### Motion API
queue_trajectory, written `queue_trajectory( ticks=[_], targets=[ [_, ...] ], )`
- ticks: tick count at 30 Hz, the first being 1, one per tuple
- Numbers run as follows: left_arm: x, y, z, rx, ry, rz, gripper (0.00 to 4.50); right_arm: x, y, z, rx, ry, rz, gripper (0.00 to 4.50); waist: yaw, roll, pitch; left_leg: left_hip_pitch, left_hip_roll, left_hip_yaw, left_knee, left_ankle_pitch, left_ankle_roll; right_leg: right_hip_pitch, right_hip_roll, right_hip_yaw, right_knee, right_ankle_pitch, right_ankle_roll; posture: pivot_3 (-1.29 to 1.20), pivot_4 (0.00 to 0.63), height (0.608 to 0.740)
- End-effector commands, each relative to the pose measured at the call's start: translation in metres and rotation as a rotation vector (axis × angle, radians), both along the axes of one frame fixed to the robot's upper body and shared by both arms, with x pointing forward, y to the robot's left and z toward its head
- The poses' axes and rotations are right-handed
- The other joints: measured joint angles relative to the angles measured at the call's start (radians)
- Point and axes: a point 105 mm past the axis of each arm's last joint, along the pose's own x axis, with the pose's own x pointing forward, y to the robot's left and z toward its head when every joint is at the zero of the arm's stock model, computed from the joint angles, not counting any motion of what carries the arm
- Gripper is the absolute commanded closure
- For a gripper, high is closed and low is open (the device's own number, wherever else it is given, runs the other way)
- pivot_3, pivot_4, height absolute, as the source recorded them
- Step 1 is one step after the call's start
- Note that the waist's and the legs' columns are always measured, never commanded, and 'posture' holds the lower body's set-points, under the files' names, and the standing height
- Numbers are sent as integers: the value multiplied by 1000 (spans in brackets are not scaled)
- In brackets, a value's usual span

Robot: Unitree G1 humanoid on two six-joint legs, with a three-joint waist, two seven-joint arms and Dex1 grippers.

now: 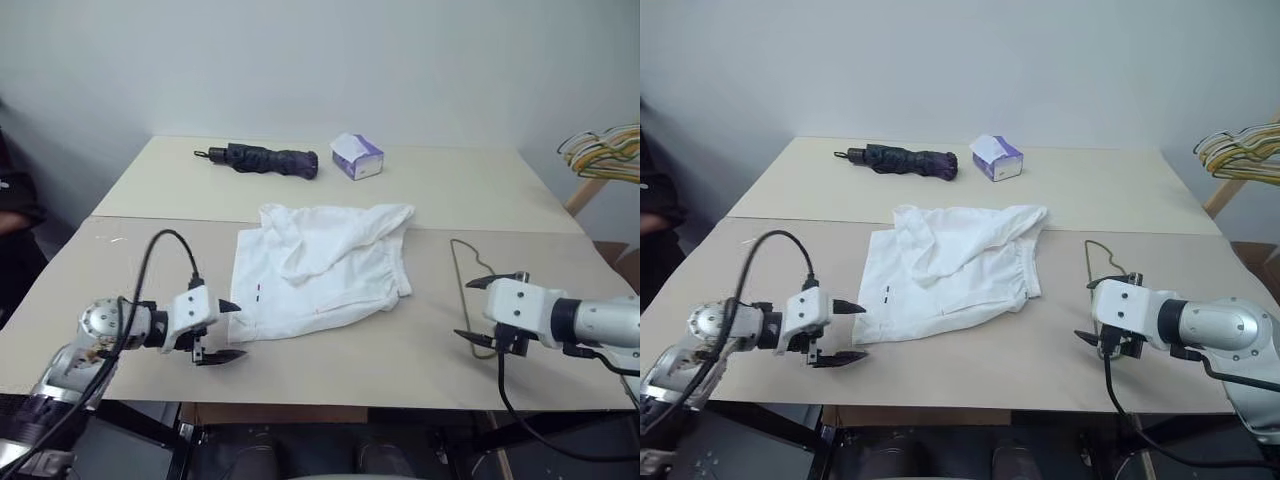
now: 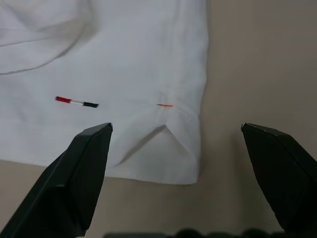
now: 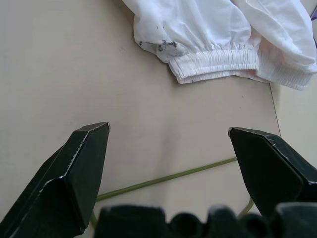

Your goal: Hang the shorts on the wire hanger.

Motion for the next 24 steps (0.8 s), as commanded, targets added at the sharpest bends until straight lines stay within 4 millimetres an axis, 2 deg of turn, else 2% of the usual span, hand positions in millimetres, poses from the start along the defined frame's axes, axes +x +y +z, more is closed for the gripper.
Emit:
queue_trajectory(
  ticks=[1,4,7,13,19,24],
  targets=[
    [11,-3,0,25,-34,0,0,0,1,14,5,-57,-5,32,0,0,0,0,0,0,0,0,0,0,0,0,0,0,0,-55,0,740],
    [13,-1,-11,90,-11,5,0,-1,2,13,8,-56,-9,32,-1,2,-2,1,0,0,0,0,0,0,0,0,0,0,0,-60,0,740],
    [15,0,-14,111,6,14,524,-2,3,13,11,-56,-9,0,-2,8,-8,2,0,0,0,0,0,1,0,0,0,0,1,-60,0,740],
    [22,0,-11,121,-9,29,2384,3,9,12,-1,-68,11,0,-6,12,-13,4,0,0,0,0,0,2,0,0,0,0,0,-62,0,740],
    [29,-1,-2,100,-36,46,4377,28,27,-2,-105,-166,88,0,-18,12,-14,3,0,0,0,0,0,1,1,0,0,0,0,-68,0,740],
    [36,-6,14,28,-101,70,4478,55,46,-25,-205,-238,166,0,-27,12,-14,1,0,0,0,1,2,1,1,0,0,0,1,-62,0,740]
  ],
)
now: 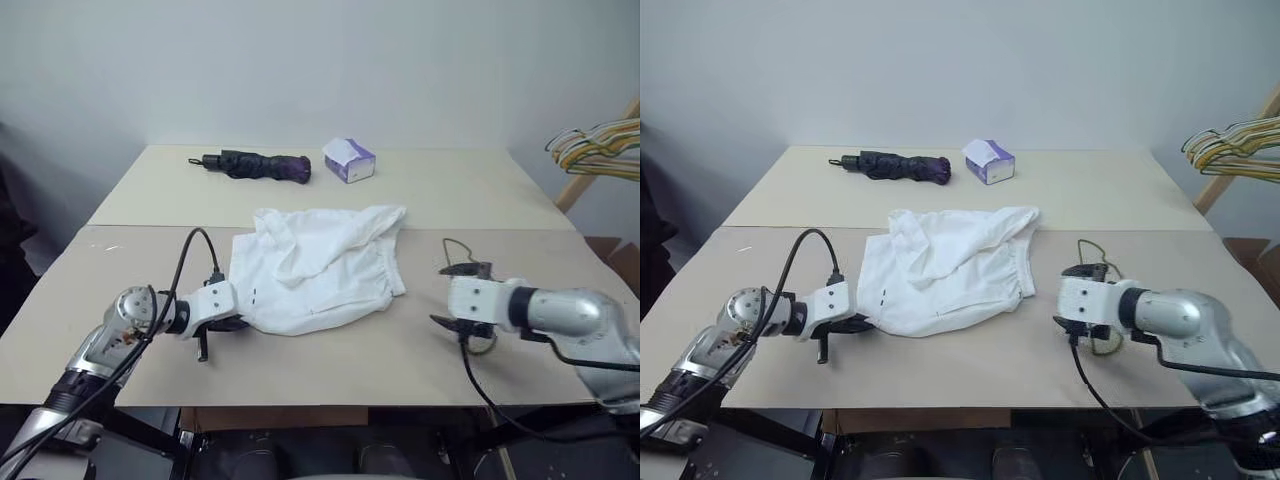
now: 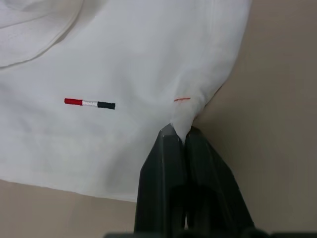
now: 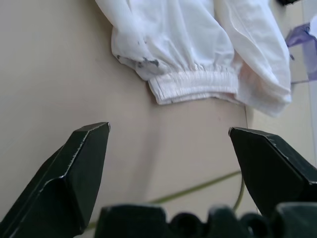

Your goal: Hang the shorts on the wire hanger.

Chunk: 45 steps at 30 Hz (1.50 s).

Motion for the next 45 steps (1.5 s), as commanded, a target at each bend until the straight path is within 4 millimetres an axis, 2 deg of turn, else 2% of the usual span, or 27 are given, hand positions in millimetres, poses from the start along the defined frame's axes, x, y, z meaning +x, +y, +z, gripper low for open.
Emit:
queue_trajectory(
  ticks=[1,7,14,18,28,34,37,43,45],
  targets=[
    [10,-3,25,-60,-88,23,4478,20,8,-9,-99,-92,55,0,-1,0,0,-1,0,0,0,2,3,0,0,0,0,0,0,-59,0,740],
    [11,0,31,-67,-122,52,4478,40,13,-24,-187,-176,135,0,1,0,0,-2,0,0,0,3,4,1,0,0,1,0,0,-47,0,740],
    [11,2,38,-99,-141,72,4478,53,33,-30,-133,-193,200,0,-2,0,0,-1,0,0,0,3,5,1,0,1,4,0,0,-35,0,740],
    [10,2,40,-100,-147,71,4500,57,39,-36,-128,-162,219,878,-2,0,0,-1,0,0,0,3,5,1,0,1,6,0,0,-25,0,740],
    [8,7,41,-94,-154,80,4500,54,37,-41,-112,-141,221,4409,1,0,0,-1,0,0,0,3,5,1,0,1,6,0,0,-24,0,740],
    [2,14,45,-44,-149,47,4500,45,39,-24,-74,-172,219,4465,1,0,0,-1,0,0,0,3,5,0,0,1,6,0,0,0,0,740],
    [-11,20,51,-20,-124,3,4500,26,41,-15,-77,-134,281,4465,2,0,0,-1,0,0,0,3,4,0,0,1,6,0,-1,5,0,740],
    [-46,32,57,74,-13,-122,4500,-28,45,13,-14,58,439,4465,9,0,1,1,1,2,0,1,2,1,-1,1,6,-2,-2,8,0,740],
    [-47,28,64,74,-18,-152,4500,-32,48,29,48,96,445,4465,11,0,1,2,2,3,0,-2,-3,0,-1,1,6,-3,-5,3,0,740]
  ],
)
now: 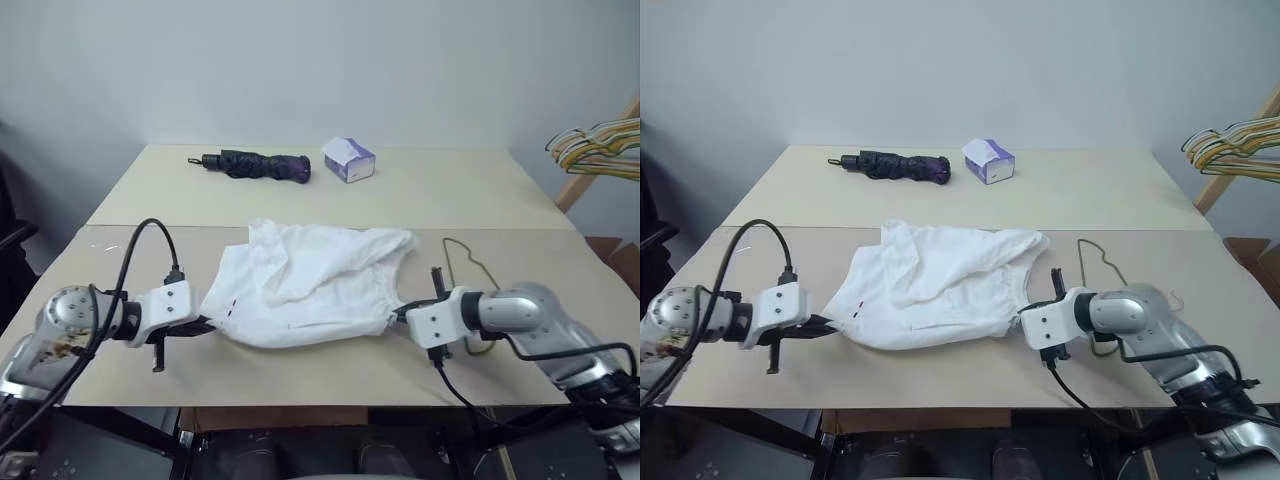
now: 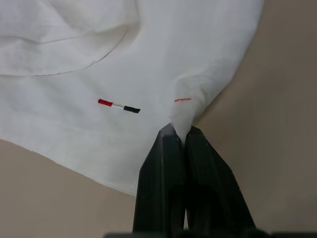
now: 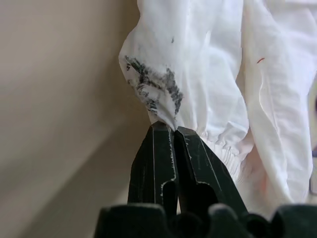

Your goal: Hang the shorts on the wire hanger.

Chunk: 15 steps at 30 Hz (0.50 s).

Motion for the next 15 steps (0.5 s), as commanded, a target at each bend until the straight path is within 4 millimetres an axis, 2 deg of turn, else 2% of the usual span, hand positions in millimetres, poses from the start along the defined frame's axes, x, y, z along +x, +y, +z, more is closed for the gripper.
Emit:
queue_trajectory(
  ticks=[1,2,5,6,7,8,9,10,11,12,13,14,15],
  targets=[
    [7,-12,25,-29,-82,-57,4500,1,8,37,119,13,-1,4465,3,0,0,1,0,0,0,0,0,0,0,0,0,-1,-2,3,0,740],
    [15,-16,29,-52,-117,-43,4500,7,10,42,155,13,-25,4465,4,-1,0,3,0,0,0,0,0,-1,0,0,0,-3,-5,-2,0,740],
    [74,-32,53,-175,-335,125,4500,50,14,61,250,-42,-176,4465,15,-1,0,5,0,2,1,0,-1,0,0,0,0,-2,-4,-11,0,740],
    [103,-35,72,-234,-442,241,4500,73,14,74,289,-109,-254,4465,19,-2,-1,4,0,2,1,0,0,0,1,0,0,-1,-2,-17,0,740],
    [132,-35,99,-298,-584,371,4500,99,14,94,351,-211,-348,4465,22,-2,-1,4,0,1,2,0,0,1,1,0,0,3,3,-18,0,740],
    [150,-36,118,-343,-674,459,4500,115,14,109,393,-281,-411,4465,24,-4,-1,4,-1,1,3,2,2,1,1,0,1,4,5,-17,0,740],
    [168,-30,161,-440,-856,597,4500,139,12,147,520,-453,-519,4465,23,-5,-1,3,-1,0,3,5,7,1,2,0,1,5,6,-19,0,740],
    [176,-25,188,-508,-968,685,4500,151,10,173,607,-564,-588,4465,21,-6,-1,-3,-2,-2,3,6,8,0,2,0,1,6,6,-24,0,740],
    [171,-21,233,-661,-1126,725,4500,154,4,216,707,-804,-634,4465,16,-6,-1,-8,-2,-4,3,7,7,-4,2,0,2,7,6,-32,0,740],
    [158,-19,269,-819,-1231,720,4500,149,0,249,799,-961,-644,4465,14,-6,-1,-14,-3,-5,3,4,5,-13,1,1,3,7,6,-35,0,740],
    [148,-18,288,-915,-1288,699,4500,143,-2,266,848,-1050,-637,4465,14,-6,-1,-23,-3,-6,3,4,4,-22,1,2,8,7,6,-35,0,740],
    [133,-20,301,-1011,-1316,637,4500,134,-1,276,854,-1122,-598,4465,14,-6,-1,-29,-3,-9,0,9,-4,-30,1,2,10,7,6,-37,0,740],
    [123,-23,303,-1048,-1305,575,4500,127,2,275,849,-1133,-563,4465,14,-6,-2,-34,-3,-10,-1,10,-7,-38,1,1,13,7,6,-34,0,740]
  ],
)
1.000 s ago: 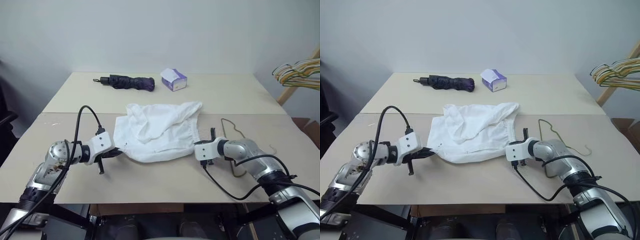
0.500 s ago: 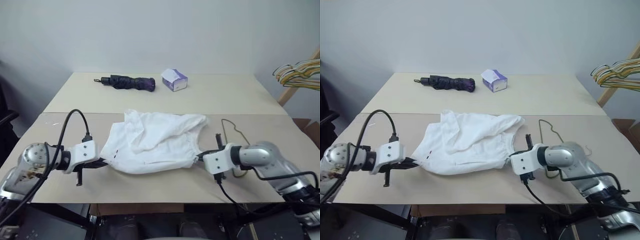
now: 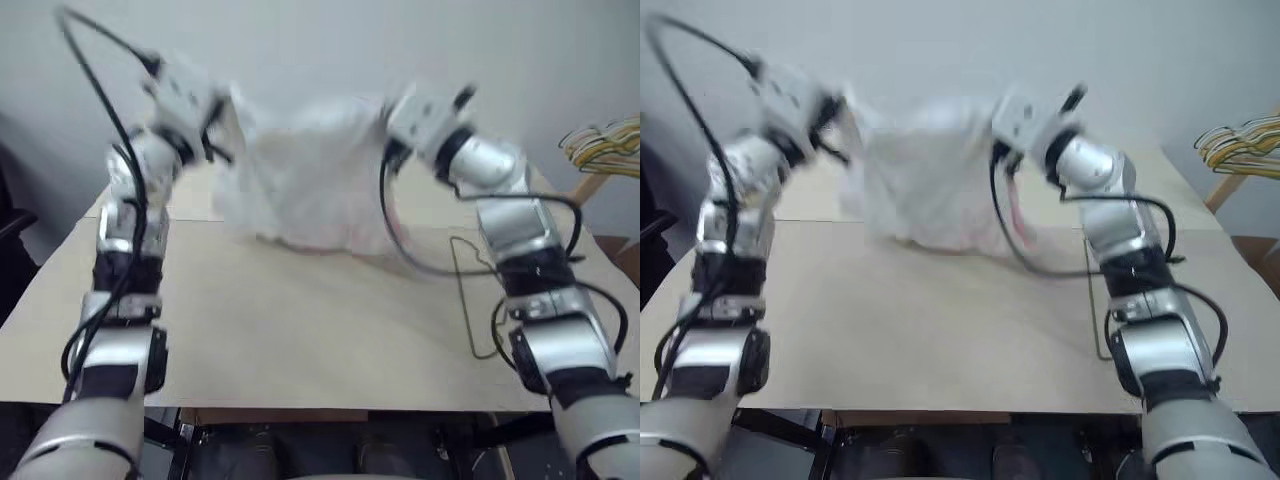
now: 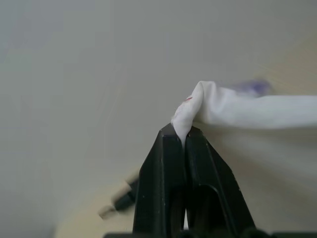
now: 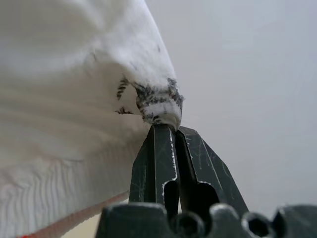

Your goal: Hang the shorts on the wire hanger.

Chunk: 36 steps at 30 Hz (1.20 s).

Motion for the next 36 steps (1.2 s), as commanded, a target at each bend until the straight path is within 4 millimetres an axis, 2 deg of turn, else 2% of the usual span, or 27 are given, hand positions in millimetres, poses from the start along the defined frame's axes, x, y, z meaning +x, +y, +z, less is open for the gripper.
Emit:
queue_trajectory(
  ticks=[1,4,7,8,9,12,13,15,16,17,19,22,27,30,34,36],
  targets=[
    [-44,12,33,-64,-206,-106,4500,-31,-9,31,3,-233,4,4465,-1,0,-3,1,0,-1,-3,-1,-2,-1,0,-1,0,0,0,-35,0,740],
    [-60,10,18,39,-226,-124,4500,-43,-3,11,-70,-231,45,4465,-8,0,-10,13,0,2,-10,-9,-4,5,1,-5,7,0,0,-36,0,740],
    [-65,8,-26,130,-6,-254,4500,-49,3,-38,-175,-97,111,4465,-18,1,-10,10,0,2,-9,-11,-2,11,1,-6,-11,-2,2,-36,0,740],
    [-71,4,-47,193,96,-324,4500,-51,5,-58,-236,-46,129,4465,-25,1,-10,10,0,2,-7,-11,-2,14,1,-6,-14,-2,2,-36,0,740],
    [-76,2,-60,231,157,-369,4500,-52,5,-69,-274,-16,138,4465,-28,1,-10,10,0,3,-3,-12,1,17,1,-6,-15,-3,2,-36,0,740],
    [-97,4,-142,461,498,-457,4500,-62,5,-135,-505,159,216,4465,-44,2,-9,13,0,6,3,-16,13,23,0,-5,-22,-3,1,-35,0,740],
    [-105,8,-168,530,614,-470,4500,-66,2,-157,-568,229,238,4465,-50,2,-9,20,0,8,3,-16,13,29,-1,-5,-22,-3,1,-36,0,740],
    [-119,16,-205,629,757,-484,4500,-75,-4,-188,-664,334,283,4465,-52,2,-9,42,2,12,0,-19,11,48,-1,-5,-23,-8,-5,-36,0,740],
    [-125,20,-222,656,827,-481,4500,-81,-8,-203,-694,411,303,4465,-52,2,-9,50,3,13,-2,-22,6,54,-2,-5,-23,-14,-12,-36,0,740],
    [-133,24,-239,728,885,-493,4500,-90,-13,-218,-768,472,342,4465,-51,2,-9,54,3,14,-3,-23,5,55,-2,-6,-22,-17,-15,-34,0,740],
    [-149,29,-265,835,989,-513,4500,-105,-21,-235,-835,581,388,4465,-49,2,-9,54,4,13,-3,-23,5,55,-1,-6,-20,-18,-16,-37,0,740],
    [-164,27,-279,895,1049,-552,4500,-116,-26,-239,-867,662,420,4465,-49,2,-9,53,4,13,-4,-19,11,54,-1,-5,-19,-17,-14,-44,0,740],
    [-195,20,-280,978,1166,-681,4500,-129,-35,-242,-933,745,445,4465,-49,2,-9,53,6,14,-4,-19,11,54,0,-5,-19,-15,-9,-48,0,740],
    [-211,20,-279,1012,1235,-736,4500,-129,-34,-243,-938,737,448,4465,-50,2,-9,54,7,15,-4,-20,9,53,0,-5,-19,-18,-16,-52,0,740],
    [-228,30,-279,1081,1362,-753,4500,-139,-35,-246,-962,766,492,4465,-49,2,-9,54,8,16,-4,-20,10,53,0,-5,-19,-18,-16,-44,0,740],
    [-224,28,-279,1067,1346,-730,4500,-147,-33,-246,-958,788,535,4465,-48,3,-9,54,8,16,-4,-20,10,53,1,-5,-19,-18,-16,-40,0,740]
  ],
)
